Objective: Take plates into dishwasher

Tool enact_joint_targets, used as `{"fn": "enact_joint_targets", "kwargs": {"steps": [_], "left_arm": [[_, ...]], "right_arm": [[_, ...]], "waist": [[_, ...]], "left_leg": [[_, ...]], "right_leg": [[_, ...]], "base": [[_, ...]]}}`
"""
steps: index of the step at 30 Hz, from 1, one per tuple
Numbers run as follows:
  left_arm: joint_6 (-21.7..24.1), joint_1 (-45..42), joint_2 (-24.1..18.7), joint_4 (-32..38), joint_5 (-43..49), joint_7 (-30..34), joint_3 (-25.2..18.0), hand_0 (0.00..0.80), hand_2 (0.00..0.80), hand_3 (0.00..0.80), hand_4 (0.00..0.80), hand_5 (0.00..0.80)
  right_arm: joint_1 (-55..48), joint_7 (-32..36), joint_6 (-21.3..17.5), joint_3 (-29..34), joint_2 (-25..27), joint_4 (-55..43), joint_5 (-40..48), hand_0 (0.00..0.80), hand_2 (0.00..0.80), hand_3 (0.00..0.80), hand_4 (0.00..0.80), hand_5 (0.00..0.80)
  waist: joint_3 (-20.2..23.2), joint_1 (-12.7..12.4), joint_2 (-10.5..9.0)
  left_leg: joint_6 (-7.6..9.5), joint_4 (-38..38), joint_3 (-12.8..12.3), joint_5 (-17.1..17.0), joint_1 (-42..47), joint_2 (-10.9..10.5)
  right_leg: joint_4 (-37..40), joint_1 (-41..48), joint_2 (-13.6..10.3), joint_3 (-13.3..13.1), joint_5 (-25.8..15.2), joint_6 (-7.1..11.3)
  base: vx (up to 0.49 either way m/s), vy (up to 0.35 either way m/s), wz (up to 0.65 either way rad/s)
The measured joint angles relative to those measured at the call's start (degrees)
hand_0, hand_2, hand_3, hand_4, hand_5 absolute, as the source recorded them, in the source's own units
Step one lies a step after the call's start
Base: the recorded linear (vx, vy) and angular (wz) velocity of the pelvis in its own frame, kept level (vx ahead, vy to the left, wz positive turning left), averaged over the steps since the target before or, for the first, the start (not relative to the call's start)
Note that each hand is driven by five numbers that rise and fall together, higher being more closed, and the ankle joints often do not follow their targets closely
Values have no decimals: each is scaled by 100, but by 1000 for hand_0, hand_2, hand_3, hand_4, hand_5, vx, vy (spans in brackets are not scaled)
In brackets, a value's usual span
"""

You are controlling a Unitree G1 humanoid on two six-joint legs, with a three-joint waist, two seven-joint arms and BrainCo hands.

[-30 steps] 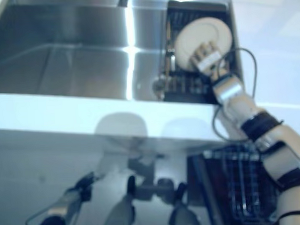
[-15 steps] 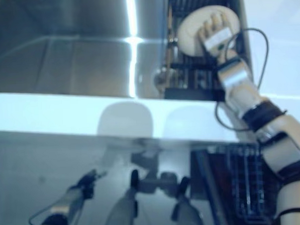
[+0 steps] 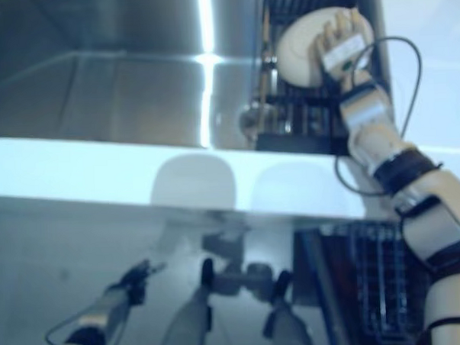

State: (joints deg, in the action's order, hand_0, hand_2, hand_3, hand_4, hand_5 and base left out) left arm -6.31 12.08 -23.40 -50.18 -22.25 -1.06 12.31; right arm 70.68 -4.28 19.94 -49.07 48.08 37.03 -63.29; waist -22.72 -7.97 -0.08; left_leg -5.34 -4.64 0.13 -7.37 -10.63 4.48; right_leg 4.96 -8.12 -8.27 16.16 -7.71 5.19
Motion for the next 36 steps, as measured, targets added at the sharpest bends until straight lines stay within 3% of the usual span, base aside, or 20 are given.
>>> {"fn": "enact_joint_targets", "kwargs": {"steps": [14, 16, 23, 36], "left_arm": [[184, 41, 5, -6, -385, -24, 0, 0, 0, 0, 0, 0], [185, 40, 5, -6, -486, -53, -1, 0, 0, 0, 0, 0], [201, 41, 9, -4, -554, -78, -1, 0, 0, 0, 0, 0], [219, 37, 9, 23, -547, -167, -8, 0, 0, 0, 0, 0]], "right_arm": [[338, -21, 77, -163, -54, 391, 219, 0, 0, 0, 0, 0], [362, -25, 77, -163, -54, 392, 220, 800, 800, 800, 800, 800], [413, -618, 160, -127, -53, 277, 196, 800, 800, 800, 800, 800], [459, -1064, 180, -119, 7, 373, 240, 800, 800, 800, 800, 800]], "waist": [[-65, -136, 116], [-71, -129, 127], [-72, -120, 126], [-78, -140, 116]], "left_leg": [[3, -2, 34, -14, -144, -10], [3, -1, 37, -14, -153, -9], [-3, 1, 58, -31, -171, -10], [4, -7, 146, -42, -32, -20]], "right_leg": [[-1, -116, -9, 52, 0, 0], [-1, -122, -8, 58, 0, 0], [0, -128, -8, 76, 0, 0], [-2, 51, -13, 156, -2, 1]], "base": [[-5, 7, 1], [0, 0, 0], [1, -1, 0], [10, 3, 3]]}}
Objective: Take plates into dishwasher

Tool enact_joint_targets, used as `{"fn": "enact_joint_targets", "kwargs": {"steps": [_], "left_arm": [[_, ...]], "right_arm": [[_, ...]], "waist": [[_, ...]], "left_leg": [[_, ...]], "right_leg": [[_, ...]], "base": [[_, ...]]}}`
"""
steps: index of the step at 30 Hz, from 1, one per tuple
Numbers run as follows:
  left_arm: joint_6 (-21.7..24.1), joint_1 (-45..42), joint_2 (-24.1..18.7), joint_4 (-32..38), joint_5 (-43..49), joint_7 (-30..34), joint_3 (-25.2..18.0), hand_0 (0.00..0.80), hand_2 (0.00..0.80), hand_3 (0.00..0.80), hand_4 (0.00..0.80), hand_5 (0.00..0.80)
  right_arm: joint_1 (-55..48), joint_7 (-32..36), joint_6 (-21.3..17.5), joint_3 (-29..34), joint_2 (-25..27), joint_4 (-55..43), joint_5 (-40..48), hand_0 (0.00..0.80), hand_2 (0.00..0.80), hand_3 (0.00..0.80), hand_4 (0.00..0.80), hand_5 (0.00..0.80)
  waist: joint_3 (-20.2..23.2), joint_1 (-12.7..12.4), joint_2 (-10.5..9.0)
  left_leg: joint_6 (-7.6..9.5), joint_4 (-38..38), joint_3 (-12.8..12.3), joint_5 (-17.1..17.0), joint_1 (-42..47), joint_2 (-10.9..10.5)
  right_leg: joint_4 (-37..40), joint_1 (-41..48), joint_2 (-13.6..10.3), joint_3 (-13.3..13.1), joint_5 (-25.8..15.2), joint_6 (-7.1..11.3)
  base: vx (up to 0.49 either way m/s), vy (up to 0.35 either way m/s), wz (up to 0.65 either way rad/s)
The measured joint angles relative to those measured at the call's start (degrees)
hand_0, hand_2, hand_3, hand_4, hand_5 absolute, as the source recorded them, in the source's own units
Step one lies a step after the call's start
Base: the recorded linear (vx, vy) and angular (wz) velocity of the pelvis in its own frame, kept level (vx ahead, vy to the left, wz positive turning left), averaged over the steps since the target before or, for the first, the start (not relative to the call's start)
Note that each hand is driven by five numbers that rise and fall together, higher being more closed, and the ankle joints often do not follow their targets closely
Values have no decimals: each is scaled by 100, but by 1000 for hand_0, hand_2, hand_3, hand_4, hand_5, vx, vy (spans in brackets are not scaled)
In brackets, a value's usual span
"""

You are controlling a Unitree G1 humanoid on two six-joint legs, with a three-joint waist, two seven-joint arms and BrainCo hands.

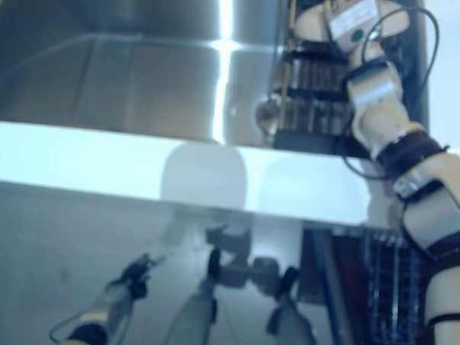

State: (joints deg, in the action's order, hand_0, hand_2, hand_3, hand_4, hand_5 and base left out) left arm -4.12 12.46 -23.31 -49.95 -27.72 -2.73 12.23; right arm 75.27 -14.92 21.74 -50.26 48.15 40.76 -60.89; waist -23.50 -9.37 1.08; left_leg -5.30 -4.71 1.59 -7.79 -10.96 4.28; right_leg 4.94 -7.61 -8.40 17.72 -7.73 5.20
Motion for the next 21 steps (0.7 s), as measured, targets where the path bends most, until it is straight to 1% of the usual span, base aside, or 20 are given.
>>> {"fn": "enact_joint_targets", "kwargs": {"steps": [5, 8, 13, 16, 19, 21], "left_arm": [[24, -22, -12, -31, 1, 7, -4, 0, 0, 0, 0, 0], [84, -52, -15, -42, 2, 10, -7, 0, 0, 0, 0, 0], [112, -112, -26, -29, 13, 46, -66, 0, 0, 0, 0, 0], [113, -236, -31, -27, 17, 59, -229, 0, 0, 0, 0, 0], [109, -300, -42, -29, 86, 68, -265, 0, 0, 0, 0, 0], [110, -358, -42, -30, 219, 106, -264, 0, 0, 0, 0, 0]], "right_arm": [[4, -411, -5, 7, 99, 29, 594, 800, 800, 800, 800, 800], [4, -548, -5, 10, 156, 34, 930, 800, 800, 800, 800, 800], [106, -618, -15, 93, 332, 39, 1775, 800, 800, 800, 800, 800], [182, -618, -30, 111, 417, 51, 2032, 800, 800, 800, 800, 800], [234, -621, -81, 260, 533, 116, 2279, 800, 800, 800, 800, 800], [236, -626, -150, 261, 651, 136, 2452, 800, 800, 800, 800, 800]], "waist": [[1, -1, 1], [1, -34, 2], [11, -101, 8], [26, -103, 9], [59, -103, 18], [172, -98, 16]], "left_leg": [[-2, 5, 4, -25, 44, 1], [-1, 3, 13, -31, 79, 0], [-1, 5, 26, -31, 144, -1], [0, -1, 39, -30, 236, -2], [0, -1, 41, -30, 315, -3], [-1, -6, 41, -29, 331, -3]], "right_leg": [[1, 55, 0, -1, 1, 0], [1, 93, 0, 2, 0, -1], [1, 167, -2, 6, 0, -1], [2, 265, -4, 12, 1, 0], [3, 347, -5, 12, 3, 1], [6, 364, -8, 12, 15, 5]], "base": [[0, 0, 0], [0, 0, 0], [14, -4, 1], [40, -6, 4], [45, -13, 1], [41, -14, 0]]}}
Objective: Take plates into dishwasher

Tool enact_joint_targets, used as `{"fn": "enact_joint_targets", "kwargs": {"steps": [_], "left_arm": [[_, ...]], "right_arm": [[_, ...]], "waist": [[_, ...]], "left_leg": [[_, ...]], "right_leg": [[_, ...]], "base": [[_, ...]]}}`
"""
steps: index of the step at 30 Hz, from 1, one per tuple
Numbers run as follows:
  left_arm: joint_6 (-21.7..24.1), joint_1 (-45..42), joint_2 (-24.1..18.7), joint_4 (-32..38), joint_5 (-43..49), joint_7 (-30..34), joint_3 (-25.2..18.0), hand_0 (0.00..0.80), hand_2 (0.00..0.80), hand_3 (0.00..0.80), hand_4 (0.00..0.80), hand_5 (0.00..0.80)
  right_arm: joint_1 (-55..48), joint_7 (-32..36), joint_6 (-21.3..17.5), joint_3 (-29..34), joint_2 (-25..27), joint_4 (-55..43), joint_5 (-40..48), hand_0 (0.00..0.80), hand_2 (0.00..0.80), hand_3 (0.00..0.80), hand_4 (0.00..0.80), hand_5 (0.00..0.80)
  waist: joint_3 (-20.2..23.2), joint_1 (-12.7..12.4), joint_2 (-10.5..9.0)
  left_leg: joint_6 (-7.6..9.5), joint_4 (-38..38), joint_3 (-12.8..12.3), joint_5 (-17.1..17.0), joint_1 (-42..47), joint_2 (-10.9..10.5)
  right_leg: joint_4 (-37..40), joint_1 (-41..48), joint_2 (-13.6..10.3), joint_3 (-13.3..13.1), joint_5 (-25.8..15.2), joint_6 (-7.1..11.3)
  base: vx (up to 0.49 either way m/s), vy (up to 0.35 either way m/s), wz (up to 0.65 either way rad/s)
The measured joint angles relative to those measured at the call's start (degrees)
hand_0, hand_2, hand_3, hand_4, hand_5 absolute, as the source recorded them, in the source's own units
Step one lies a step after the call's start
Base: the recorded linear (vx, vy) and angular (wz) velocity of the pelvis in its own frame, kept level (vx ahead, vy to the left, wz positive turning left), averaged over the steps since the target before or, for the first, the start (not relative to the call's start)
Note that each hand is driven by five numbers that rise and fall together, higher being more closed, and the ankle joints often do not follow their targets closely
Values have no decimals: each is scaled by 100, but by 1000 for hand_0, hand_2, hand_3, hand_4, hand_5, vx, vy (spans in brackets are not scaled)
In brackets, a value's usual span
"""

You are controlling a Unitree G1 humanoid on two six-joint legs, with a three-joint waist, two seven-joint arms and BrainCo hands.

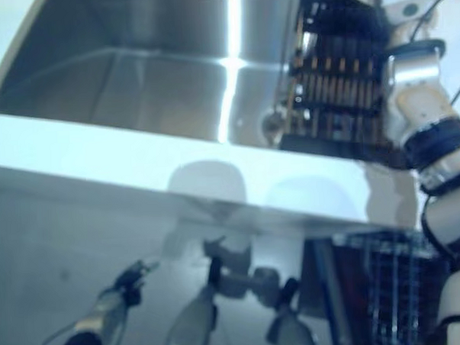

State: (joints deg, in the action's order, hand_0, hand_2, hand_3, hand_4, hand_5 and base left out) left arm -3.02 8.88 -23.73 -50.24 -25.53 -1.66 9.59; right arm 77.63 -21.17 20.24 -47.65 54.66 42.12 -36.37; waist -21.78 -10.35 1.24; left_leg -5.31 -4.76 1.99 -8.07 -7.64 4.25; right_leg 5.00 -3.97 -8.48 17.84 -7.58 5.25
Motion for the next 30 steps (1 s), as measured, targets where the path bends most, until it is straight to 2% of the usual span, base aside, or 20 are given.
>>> {"fn": "enact_joint_targets", "kwargs": {"steps": [6, 12, 19, 21, 26, 30], "left_arm": [[0, -224, 2, 2, 7, 56, 0, 0, 0, 0, 0, 0], [-3, -440, 1, 2, 238, 75, -3, 0, 0, 0, 0, 0], [-18, -710, -2, -4, 497, 198, -20, 0, 0, 0, 0, 0], [-53, -746, -1, -2, 649, 247, -89, 0, 0, 0, 0, 0], [-189, -781, -36, 65, 720, 349, -190, 0, 0, 0, 0, 0], [94, -966, 15, 69, 1158, 243, -98, 0, 0, 0, 0, 0]], "right_arm": [[-1, -53, -208, 28, 147, -3, 333, 800, 800, 800, 800, 800], [-23, -1, -374, 485, 204, -62, 1273, 800, 800, 800, 800, 800], [-142, 797, -308, 1350, 243, -51, 3258, 800, 800, 800, 800, 800], [-147, 1165, -209, 1382, 245, -48, 3734, 800, 800, 800, 800, 800], [-292, 1918, 97, 1558, 349, -47, 4230, 800, 800, 800, 800, 800], [-998, 2298, 236, 1882, 545, -226, 4278, 800, 800, 800, 800, 800]], "waist": [[338, 23, 0], [696, 134, -120], [1057, 199, -357], [1170, 339, -412], [1393, 556, -500], [1610, 739, -615]], "left_leg": [[-2, -4, -8, 5, 116, 6], [20, -8, -27, 65, 212, 15], [16, -11, -309, 176, 595, 45], [22, -12, -376, 235, 714, 52], [13, -16, -649, 318, 943, 95], [-15, -37, -862, 384, 1026, 168]], "right_leg": [[12, 107, 4, -5, 11, 1], [22, 193, 6, -26, 42, 1], [24, 410, 18, -283, 74, 12], [24, 490, 20, -341, 85, 15], [26, 554, 45, -610, 91, 13], [27, 499, 104, -808, 111, 22]], "base": [[36, -10, -1], [54, -9, -1], [85, -4, -18], [88, -21, -19], [30, -52, -25], [2, -83, -28]]}}
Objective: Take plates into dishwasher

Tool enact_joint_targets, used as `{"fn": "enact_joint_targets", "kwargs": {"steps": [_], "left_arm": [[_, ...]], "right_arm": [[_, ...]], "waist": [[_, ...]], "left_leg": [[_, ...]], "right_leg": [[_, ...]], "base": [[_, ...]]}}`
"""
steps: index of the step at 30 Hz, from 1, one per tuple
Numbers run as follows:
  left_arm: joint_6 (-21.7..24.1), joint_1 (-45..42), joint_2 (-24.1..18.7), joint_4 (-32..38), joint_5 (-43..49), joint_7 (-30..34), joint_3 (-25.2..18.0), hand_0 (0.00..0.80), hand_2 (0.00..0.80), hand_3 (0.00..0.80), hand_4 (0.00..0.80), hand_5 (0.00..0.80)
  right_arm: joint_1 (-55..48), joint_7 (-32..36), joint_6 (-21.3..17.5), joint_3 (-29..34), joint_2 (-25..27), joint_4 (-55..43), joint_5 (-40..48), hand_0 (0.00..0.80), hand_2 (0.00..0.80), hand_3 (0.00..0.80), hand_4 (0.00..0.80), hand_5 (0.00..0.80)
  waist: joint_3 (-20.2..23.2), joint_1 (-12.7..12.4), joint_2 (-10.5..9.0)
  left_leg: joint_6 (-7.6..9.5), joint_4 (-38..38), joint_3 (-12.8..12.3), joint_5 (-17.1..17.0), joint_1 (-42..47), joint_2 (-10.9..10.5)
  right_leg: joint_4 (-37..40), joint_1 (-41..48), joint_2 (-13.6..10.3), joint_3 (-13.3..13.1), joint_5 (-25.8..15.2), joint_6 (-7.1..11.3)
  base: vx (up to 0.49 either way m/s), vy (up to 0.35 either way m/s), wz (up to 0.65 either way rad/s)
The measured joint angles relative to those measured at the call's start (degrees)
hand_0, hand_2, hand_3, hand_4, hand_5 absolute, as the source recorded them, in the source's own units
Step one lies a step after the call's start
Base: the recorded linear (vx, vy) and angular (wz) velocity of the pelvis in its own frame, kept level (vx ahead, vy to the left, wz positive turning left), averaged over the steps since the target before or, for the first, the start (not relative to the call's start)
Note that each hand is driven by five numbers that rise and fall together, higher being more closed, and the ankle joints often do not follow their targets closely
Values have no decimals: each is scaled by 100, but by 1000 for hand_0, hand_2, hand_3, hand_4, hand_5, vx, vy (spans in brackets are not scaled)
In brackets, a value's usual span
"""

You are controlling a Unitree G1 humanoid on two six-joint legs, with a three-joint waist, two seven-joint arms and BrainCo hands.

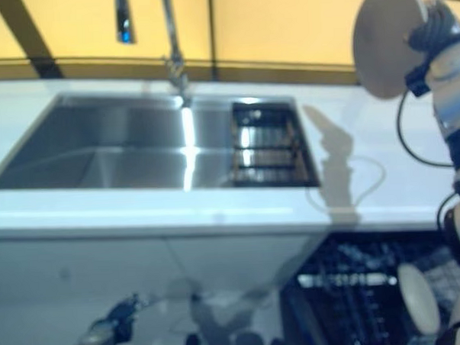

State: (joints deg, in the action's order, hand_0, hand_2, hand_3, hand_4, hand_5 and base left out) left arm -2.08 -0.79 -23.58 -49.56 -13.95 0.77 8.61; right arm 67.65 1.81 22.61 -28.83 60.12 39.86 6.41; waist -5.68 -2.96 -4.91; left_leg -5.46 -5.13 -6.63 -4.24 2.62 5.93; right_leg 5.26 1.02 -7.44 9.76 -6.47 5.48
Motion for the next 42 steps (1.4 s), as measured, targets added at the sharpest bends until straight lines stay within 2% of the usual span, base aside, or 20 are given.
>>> {"fn": "enact_joint_targets", "kwargs": {"steps": [3, 8, 9, 10, 11, 13, 14, 17, 20, 26, 33, 42], "left_arm": [[-11, -118, 30, 149, 206, -39, 166, 0, 0, 0, 0, 0], [-246, -33, -80, 397, 204, 18, 138, 0, 0, 0, 0, 0], [-256, -30, -100, 406, 205, 57, 149, 0, 0, 0, 0, 0], [-240, -29, -97, 331, 206, 51, 143, 0, 0, 0, 0, 0], [-123, -2, -10, 104, 207, 15, 142, 0, 0, 0, 0, 0], [293, -4, 184, -520, 279, -158, 343, 0, 0, 0, 0, 0], [455, -37, 308, -609, 424, -221, 422, 0, 0, 0, 0, 0], [834, -2, 658, -903, 688, -477, 600, 0, 0, 0, 0, 0], [999, 21, 721, -1099, 701, -572, 600, 0, 0, 0, 0, 0], [1152, 76, 611, -1080, 699, -581, 589, 0, 0, 0, 0, 0], [1152, 70, 616, -1030, 698, -578, 577, 0, 0, 0, 0, 0], [1148, 40, 659, -1026, 696, -593, 334, 0, 0, 0, 0, 0]], "right_arm": [[-426, 286, 192, 195, 258, -56, -2, 800, 800, 800, 800, 800], [-1130, 695, 181, 726, 809, -414, -25, 800, 800, 800, 800, 800], [-1329, 760, 180, 889, 908, -556, -34, 800, 800, 800, 800, 800], [-1661, 768, 174, 1209, 959, -761, -66, 800, 800, 800, 800, 800], [-2010, 735, 130, 1468, 1004, -942, -78, 800, 800, 800, 800, 800], [-2574, 679, 125, 1524, 1064, -1043, -61, 800, 800, 800, 800, 800], [-2751, 677, 132, 1580, 1097, -1043, -60, 800, 800, 800, 800, 800], [-3582, 641, 125, 2327, 1107, -1178, -65, 800, 800, 800, 800, 800], [-4152, 657, 87, 2941, 1139, -1557, -63, 800, 800, 800, 800, 800], [-5208, 994, -93, 3953, 1292, -1990, -74, 800, 800, 800, 800, 800], [-6149, 1300, -274, 4085, 1180, -2729, -435, 800, 800, 800, 800, 800], [-6599, 1527, -348, 4134, 487, -3629, -1265, 800, 800, 800, 800, 800]], "waist": [[34, 200, -18], [90, 571, 68], [107, 698, 93], [131, 715, 111], [151, 835, 108], [163, 1068, 130], [160, 1155, 134], [157, 1365, 130], [148, 1613, 142], [132, 1857, 163], [11, 2018, 236], [-108, 2057, 335]], "left_leg": [[-21, 14, -195, 16, 104, 24], [-64, -8, -536, 111, 296, 86], [-73, -9, -619, 131, 310, 100], [-81, -11, -694, 149, 318, 112], [-91, -12, -754, 166, 329, 126], [-118, -13, -907, 216, 411, 160], [-125, -12, -945, 227, 425, 169], [-159, -13, -1096, 262, 490, 210], [-161, -13, -1226, 286, 500, 212], [-164, -14, -1477, 364, 586, 197], [-158, -15, -1544, 398, 601, 183], [-156, -15, -1536, 401, 582, 183]], "right_leg": [[0, -19, 56, -195, -37, -49], [0, -31, 147, -543, -30, -38], [0, -65, 167, -613, -31, -37], [0, -102, 180, -654, -38, -39], [0, -121, 201, -713, -45, -45], [0, -144, 258, -882, -50, -53], [0, -158, 273, -919, -50, -54], [0, -178, 339, -1051, -53, -59], [0, -240, 353, -1151, -64, -64], [0, -299, 363, -1322, -80, -50], [0, -326, 362, -1390, -86, -47], [0, -340, 357, -1382, -85, -47]], "base": [[26, -40, -31], [2, -55, -37], [-33, -114, -35], [-29, -87, -37], [-32, -69, -39], [-38, -77, -40], [-39, -68, -32], [-28, -31, -23], [-12, -10, -20], [-23, -12, -20], [-17, -1, -6], [0, 0, 0]]}}
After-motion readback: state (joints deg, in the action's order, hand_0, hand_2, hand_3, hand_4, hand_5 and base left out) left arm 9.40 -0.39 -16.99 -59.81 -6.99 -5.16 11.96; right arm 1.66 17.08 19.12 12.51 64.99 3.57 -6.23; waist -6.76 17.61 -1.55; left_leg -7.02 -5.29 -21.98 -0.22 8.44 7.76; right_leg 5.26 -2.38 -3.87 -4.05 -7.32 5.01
